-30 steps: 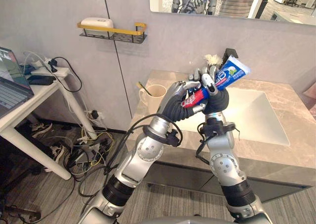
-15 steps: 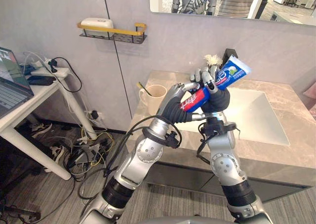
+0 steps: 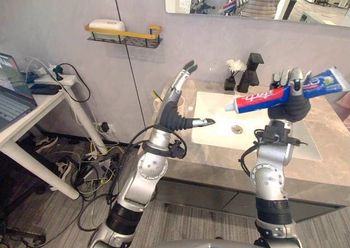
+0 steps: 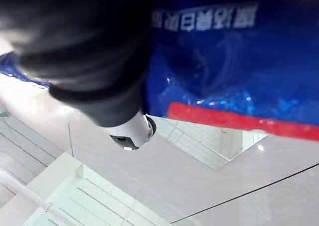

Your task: Organize washtable

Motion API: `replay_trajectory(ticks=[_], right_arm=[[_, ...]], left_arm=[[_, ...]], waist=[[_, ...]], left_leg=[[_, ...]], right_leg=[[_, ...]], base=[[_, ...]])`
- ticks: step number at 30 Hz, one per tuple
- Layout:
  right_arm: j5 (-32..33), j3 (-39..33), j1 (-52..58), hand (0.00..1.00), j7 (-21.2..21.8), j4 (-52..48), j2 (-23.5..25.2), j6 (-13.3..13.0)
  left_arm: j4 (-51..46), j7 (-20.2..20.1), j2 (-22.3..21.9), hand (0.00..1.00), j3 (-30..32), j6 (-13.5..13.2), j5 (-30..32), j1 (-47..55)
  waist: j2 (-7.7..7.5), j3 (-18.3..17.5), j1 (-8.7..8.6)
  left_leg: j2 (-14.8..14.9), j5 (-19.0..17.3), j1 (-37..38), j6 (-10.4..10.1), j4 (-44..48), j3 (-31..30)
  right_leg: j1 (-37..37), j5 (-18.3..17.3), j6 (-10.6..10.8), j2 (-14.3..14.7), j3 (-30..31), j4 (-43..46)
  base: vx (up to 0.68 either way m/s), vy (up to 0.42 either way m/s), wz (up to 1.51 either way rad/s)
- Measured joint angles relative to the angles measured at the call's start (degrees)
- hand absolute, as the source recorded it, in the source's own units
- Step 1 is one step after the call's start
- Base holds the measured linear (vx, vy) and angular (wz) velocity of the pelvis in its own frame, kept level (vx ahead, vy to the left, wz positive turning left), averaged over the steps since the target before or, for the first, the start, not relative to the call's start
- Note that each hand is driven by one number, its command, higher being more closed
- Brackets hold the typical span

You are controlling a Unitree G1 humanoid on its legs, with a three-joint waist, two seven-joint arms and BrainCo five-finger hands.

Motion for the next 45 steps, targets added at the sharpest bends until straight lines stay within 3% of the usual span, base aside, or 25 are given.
replay_trajectory(ticks=[6,13,24,26,32,36,40,45], right_arm=[[-0.01,-0.81,0.00,1.00,-0.37,-0.95,0.04,-0.97],[-0.68,-0.19,-0.01,1.00,-0.36,-0.56,-0.76,0.43],[-4.60,0.35,-5.31,1.00,-0.16,6.43,-3.61,3.13],[-4.60,0.35,-6.28,1.00,-0.18,6.57,-4.45,4.15],[-4.59,0.69,-10.98,1.00,0.44,8.96,-9.68,6.13],[-4.67,4.60,-16.85,1.00,1.48,13.63,-14.89,9.22],[-5.20,8.56,-20.91,1.00,2.90,16.42,-17.23,10.56],[-6.96,13.19,-25.03,1.00,3.78,19.97,-18.72,12.04]], left_arm=[[-3.01,1.93,0.15,0.00,4.18,-0.61,-1.63,0.42],[-9.79,3.40,0.63,0.00,9.48,-1.32,-3.04,4.49],[-11.37,5.60,0.68,0.00,21.51,-2.19,-3.97,13.89],[-11.06,5.53,0.42,0.00,22.90,-2.04,-4.00,16.02],[-1.70,2.82,-1.78,0.00,25.10,0.01,-6.73,21.03],[12.30,-0.70,-3.93,0.00,24.60,2.90,-8.48,23.71],[25.10,-3.42,-4.23,0.00,23.11,4.41,-8.57,24.75],[32.43,-5.48,-4.28,0.00,23.32,5.52,-8.62,25.22]], waist=[[0.23,0.15,0.05],[1.55,1.05,0.26],[0.60,1.70,1.81],[0.29,2.05,3.00],[-0.51,2.81,4.48],[-0.61,3.20,4.62],[-0.66,3.35,4.61],[-0.71,3.39,4.84]], left_leg=[[0.00,0.00,0.14,0.00,-0.04,-0.01],[0.03,0.03,-0.03,-0.04,-0.23,-0.08],[0.09,2.26,-2.35,-0.16,-2.40,-4.24],[0.08,2.49,-2.58,-0.15,-2.69,-4.57],[0.07,3.34,-4.15,-0.09,-3.58,-6.51],[0.07,3.40,-4.60,-0.14,-3.60,-6.47],[0.07,3.40,-4.60,-0.13,-3.69,-6.10],[0.07,3.34,-4.56,-0.05,-3.79,-5.15]], right_leg=[[0.17,-0.02,-0.02,0.00,-0.02,-0.01],[0.06,-0.14,-0.15,0.00,-0.42,-0.02],[-0.19,-0.68,-0.20,-0.06,-4.53,-0.05],[-0.26,-0.69,-0.18,-0.06,-4.89,-0.06],[-0.62,-1.07,-0.14,-0.15,-7.13,-0.16],[-1.15,-1.05,-0.14,-0.14,-7.07,-0.01],[-1.42,-1.04,-0.13,-0.12,-6.80,-0.01],[-2.04,-0.93,-0.04,-0.10,-5.92,0.00]], base=[[0.00,0.000,0.00],[0.00,0.000,0.01],[0.00,-0.012,0.21],[0.00,-0.005,0.12],[0.00,-0.006,0.19],[0.01,0.000,-0.01],[0.03,0.004,-0.03],[0.00,0.003,-0.08]])
